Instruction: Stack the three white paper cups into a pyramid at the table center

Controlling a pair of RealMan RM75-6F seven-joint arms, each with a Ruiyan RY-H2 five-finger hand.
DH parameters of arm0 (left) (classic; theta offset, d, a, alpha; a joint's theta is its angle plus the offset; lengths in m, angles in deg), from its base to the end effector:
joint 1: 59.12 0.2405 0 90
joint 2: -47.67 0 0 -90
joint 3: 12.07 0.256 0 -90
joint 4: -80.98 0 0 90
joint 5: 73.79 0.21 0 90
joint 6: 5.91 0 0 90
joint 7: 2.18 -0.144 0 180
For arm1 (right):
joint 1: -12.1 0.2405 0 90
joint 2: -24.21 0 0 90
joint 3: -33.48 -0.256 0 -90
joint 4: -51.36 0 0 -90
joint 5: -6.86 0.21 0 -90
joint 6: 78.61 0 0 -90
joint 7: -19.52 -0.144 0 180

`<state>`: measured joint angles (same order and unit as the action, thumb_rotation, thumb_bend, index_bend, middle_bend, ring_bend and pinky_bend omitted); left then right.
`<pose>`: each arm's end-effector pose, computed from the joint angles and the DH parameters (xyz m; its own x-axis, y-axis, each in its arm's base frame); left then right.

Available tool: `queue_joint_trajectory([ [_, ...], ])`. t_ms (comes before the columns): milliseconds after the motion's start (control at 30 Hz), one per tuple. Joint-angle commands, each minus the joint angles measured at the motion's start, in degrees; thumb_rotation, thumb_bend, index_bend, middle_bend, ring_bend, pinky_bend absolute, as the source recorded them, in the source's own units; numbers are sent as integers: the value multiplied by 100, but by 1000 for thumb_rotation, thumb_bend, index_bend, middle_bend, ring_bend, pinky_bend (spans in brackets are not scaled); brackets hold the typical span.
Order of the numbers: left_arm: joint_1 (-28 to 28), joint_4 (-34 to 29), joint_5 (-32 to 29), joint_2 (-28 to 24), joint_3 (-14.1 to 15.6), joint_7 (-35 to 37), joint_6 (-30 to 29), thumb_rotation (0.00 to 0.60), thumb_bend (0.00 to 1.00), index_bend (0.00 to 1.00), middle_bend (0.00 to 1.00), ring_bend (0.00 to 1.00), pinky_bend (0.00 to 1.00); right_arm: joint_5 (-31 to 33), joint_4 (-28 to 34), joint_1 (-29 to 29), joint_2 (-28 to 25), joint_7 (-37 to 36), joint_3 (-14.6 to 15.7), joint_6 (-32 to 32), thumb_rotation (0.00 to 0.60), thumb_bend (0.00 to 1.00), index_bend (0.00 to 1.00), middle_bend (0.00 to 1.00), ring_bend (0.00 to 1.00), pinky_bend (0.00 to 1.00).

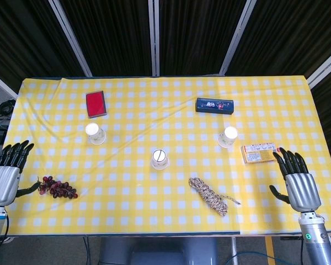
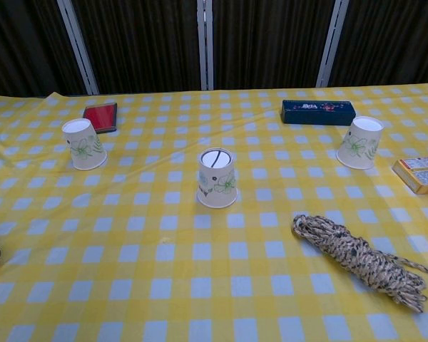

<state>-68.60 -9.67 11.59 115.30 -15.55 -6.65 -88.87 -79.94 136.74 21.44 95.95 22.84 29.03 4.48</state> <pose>-0.2980 0.2079 0.1391 0.4367 -0.0043 0.8996 0.8970 -0.0741 -0.4358 -0.3048 -0.2121 0.1255 0.4363 0.0247 0.8995 -0.8954 -0.0872 0.4367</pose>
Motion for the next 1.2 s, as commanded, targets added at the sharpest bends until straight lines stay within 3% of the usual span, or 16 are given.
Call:
queue_joint_trajectory([
  [33,-2,0,-1,0,1,-6,5,600,122,0,0,0,0,7,2,-5,-8,-11,-3,4,600,142,0,0,0,0],
  [433,-47,7,-54,22,-15,-26,95,600,123,0,0,0,0,10,10,-7,-37,-78,-21,15,600,142,0,0,0,0],
  [633,-328,103,-376,51,-281,4,469,600,194,2,0,0,0,173,-89,54,5,-87,-67,-169,600,142,0,0,0,0],
  [767,-676,239,-734,41,-543,-11,984,600,226,90,0,0,0,268,-122,78,2,-119,-126,-217,600,142,0,0,0,0],
  [1067,-1896,973,-1789,146,-1115,-242,2790,600,227,189,0,0,0,259,-46,23,-125,-335,-217,-21,600,142,0,0,0,0],
  [1200,-2285,1313,-2193,297,-1190,-410,3372,600,227,213,0,0,0,284,-59,32,-128,-355,-228,-45,600,142,0,0,0,0],
])
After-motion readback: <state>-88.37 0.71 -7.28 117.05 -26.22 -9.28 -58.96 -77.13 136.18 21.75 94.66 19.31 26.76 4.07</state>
